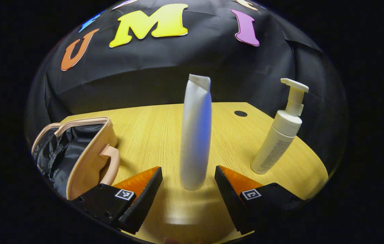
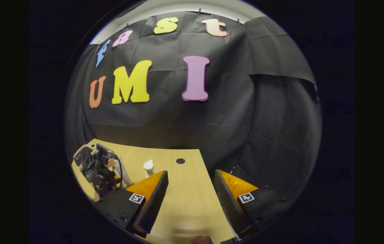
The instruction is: First open the suitcase, pack the skin care products into it, and then close the suitcase.
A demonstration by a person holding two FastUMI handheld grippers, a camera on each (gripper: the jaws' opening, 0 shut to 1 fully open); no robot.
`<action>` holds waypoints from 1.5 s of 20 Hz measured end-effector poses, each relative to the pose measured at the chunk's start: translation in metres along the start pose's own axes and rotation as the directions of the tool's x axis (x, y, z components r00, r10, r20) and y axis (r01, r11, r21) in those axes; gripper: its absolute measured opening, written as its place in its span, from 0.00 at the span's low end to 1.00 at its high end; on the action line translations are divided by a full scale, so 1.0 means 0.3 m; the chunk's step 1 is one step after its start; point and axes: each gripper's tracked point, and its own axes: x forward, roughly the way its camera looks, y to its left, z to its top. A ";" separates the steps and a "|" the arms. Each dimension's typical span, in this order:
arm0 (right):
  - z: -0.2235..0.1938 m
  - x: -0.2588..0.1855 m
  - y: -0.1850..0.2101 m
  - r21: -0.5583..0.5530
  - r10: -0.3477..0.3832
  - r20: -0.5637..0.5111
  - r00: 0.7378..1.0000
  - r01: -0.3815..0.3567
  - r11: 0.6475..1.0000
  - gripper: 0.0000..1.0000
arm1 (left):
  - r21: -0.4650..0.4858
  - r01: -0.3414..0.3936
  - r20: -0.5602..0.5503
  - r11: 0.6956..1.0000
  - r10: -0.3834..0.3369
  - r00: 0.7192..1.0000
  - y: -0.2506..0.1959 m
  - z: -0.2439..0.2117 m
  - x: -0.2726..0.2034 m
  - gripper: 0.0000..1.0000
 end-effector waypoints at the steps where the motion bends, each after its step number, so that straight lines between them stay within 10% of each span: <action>1: -0.002 0.004 -0.008 0.007 -0.005 -0.005 1.000 0.005 1.000 0.81 | 0.004 0.005 -0.005 1.000 -0.005 1.000 -0.006 -0.003 0.016 0.98; 7: -0.025 0.013 -0.021 0.056 -0.024 -0.031 0.999 0.026 0.998 0.82 | -0.024 -0.007 -0.045 1.000 0.006 0.999 0.002 -0.011 0.064 0.84; 10: -0.028 -0.002 -0.004 0.031 -0.027 -0.024 0.999 0.028 0.999 0.81 | -0.004 0.015 -0.049 1.000 -0.015 0.999 -0.007 -0.003 0.065 0.51; 17: -0.076 -0.028 0.089 -0.009 0.013 -0.031 0.999 -0.013 1.000 0.83 | -0.038 0.086 -0.026 0.996 -0.087 0.996 0.017 0.061 -0.067 0.44; 23: -0.257 0.044 0.297 -0.015 0.206 -0.097 0.974 -0.208 0.978 0.83 | -0.076 0.140 -0.032 0.987 -0.143 0.989 0.065 0.132 -0.350 0.43; 30: -0.448 0.309 0.428 0.017 0.261 -0.133 0.956 -0.261 0.965 0.83 | -0.088 0.055 -0.061 0.995 -0.060 0.996 0.198 0.158 -0.597 0.43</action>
